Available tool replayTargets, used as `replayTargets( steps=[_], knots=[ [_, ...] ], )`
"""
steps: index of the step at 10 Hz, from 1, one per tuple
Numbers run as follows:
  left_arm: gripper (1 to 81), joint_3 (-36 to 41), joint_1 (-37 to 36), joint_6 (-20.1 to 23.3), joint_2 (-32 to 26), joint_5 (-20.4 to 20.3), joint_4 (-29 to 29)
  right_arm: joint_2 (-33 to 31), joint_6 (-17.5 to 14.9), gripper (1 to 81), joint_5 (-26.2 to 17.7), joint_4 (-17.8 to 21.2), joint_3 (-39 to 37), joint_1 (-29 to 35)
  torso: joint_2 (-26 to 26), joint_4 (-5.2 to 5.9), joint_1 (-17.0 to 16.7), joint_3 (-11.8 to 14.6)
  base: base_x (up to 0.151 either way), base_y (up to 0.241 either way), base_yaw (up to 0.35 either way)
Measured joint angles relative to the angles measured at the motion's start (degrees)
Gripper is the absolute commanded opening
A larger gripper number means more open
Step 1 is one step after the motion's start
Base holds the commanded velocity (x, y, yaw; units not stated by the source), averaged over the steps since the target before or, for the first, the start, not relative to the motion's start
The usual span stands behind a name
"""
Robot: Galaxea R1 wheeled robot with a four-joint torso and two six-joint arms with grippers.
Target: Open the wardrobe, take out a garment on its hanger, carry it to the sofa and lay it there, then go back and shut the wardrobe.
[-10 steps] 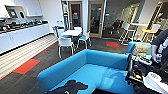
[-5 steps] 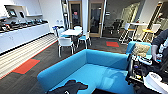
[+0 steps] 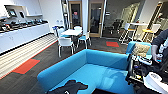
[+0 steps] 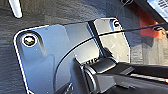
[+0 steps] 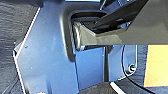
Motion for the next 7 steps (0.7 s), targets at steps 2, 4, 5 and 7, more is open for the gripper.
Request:
replayTargets(
  steps=[2,4,5,7],
  knots=[
    [81.1,-4.88,0.41,0.0,2.0,0.0,0.0,0.16,0.0,81.1,0.0,0.0,0.0,0.0,0.0,0.0,0.0,0.0,0.0,0.0,0.0],
    [81.1,-7.74,0.67,-0.02,3.5,-0.11,0.0,0.3,0.0,81.1,-0.05,0.0,-0.02,0.02,0.0,0.0,0.0,0.0,0.0,0.0,0.0],
    [81.1,-7.72,0.63,-0.02,3.77,-0.44,0.0,0.3,-0.02,81.1,-0.05,0.0,-0.02,0.02,0.0,0.0,0.0,0.0,0.0,0.0,0.0],
    [81.1,-7.77,0.66,-0.02,3.55,-0.66,-0.02,0.3,-0.02,81.1,-0.05,0.0,-0.02,0.0,0.0,0.0,0.0,0.0,0.0,0.0,0.0]
  ],
)
